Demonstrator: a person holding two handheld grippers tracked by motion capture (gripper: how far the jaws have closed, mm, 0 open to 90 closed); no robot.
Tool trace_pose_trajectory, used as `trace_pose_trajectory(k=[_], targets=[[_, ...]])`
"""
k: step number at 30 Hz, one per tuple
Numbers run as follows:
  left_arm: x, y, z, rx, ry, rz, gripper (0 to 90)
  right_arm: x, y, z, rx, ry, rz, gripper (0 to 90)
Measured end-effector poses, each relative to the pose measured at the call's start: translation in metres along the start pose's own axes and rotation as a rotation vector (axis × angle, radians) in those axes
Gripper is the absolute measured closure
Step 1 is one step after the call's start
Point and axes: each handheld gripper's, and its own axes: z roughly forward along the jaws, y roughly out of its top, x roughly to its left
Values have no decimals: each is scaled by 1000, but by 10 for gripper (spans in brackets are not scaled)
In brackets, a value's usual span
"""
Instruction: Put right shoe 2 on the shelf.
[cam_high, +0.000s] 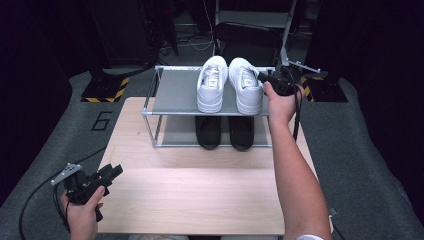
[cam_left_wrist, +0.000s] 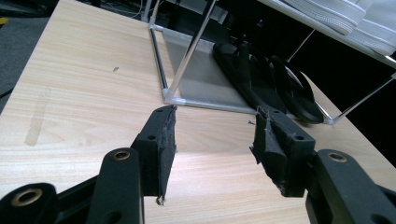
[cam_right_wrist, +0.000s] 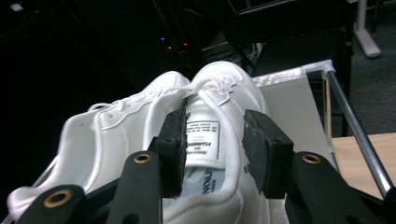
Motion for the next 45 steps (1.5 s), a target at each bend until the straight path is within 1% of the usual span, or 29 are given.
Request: trace_pose_trajectory(k=[1, 2, 3, 4, 9, 11, 16, 17, 18, 20, 22, 24, 26, 28, 30, 33, 35, 36, 38, 40, 43, 45], targets=[[-1, 0, 1, -5, 1, 2, 483, 0, -1, -3, -2, 11, 3, 596], [-2, -1, 2, 4, 2, -1, 483, -1, -2, -7, -4, 22, 7, 596], [-3, 0, 3, 8, -1, 6, 483, -1, -3, -10, -8, 33, 9, 596], [-4, -1, 5, 3, -1, 9, 483, 0, -5, -13, -4, 36, 6, 596], [-12, -1, 11, 10, -11, 22, 484, 0, -14, -28, 0, 59, -14, 596], [-14, -2, 13, 19, -14, 27, 483, 0, -17, -34, -5, 77, -15, 595], [-20, -1, 21, 23, -27, 38, 482, 0, -25, -50, -8, 118, -21, 585], [-21, -1, 23, 25, -30, 36, 481, 0, -27, -53, -15, 130, -27, 580], [-23, -1, 24, 28, -33, 41, 480, 0, -28, -57, -8, 138, -26, 575], [-26, 1, 29, 27, -38, 52, 479, 0, -32, -62, -14, 156, -36, 557], [-28, 2, 33, 32, -45, 58, 480, -1, -36, -67, -14, 162, -48, 555], [-32, 4, 36, 29, -52, 61, 479, -3, -41, -71, -3, 179, -50, 556], [-34, 5, 40, 32, -57, 69, 479, -5, -46, -76, -1, 193, -63, 552], [-36, 6, 42, 38, -59, 71, 479, -7, -53, -80, 11, 215, -72, 548], [-38, 8, 43, 42, -63, 79, 480, -9, -61, -85, 14, 224, -82, 544], [-42, 11, 46, 42, -66, 90, 479, -14, -75, -91, 23, 253, -81, 529], [-44, 13, 46, 40, -70, 97, 480, -17, -82, -95, 32, 264, -82, 523], [-45, 14, 46, 44, -73, 105, 480, -19, -86, -97, 29, 267, -81, 519], [-48, 15, 46, 46, -78, 115, 480, -20, -93, -102, 29, 284, -62, 506], [-49, 16, 47, 47, -83, 127, 477, -22, -101, -108, 20, 297, -58, 500], [-50, 16, 48, 54, -87, 129, 470, -22, -112, -116, 23, 313, -71, 491], [-51, 16, 48, 57, -90, 130, 462, -23, -121, -121, 17, 314, -82, 483]])
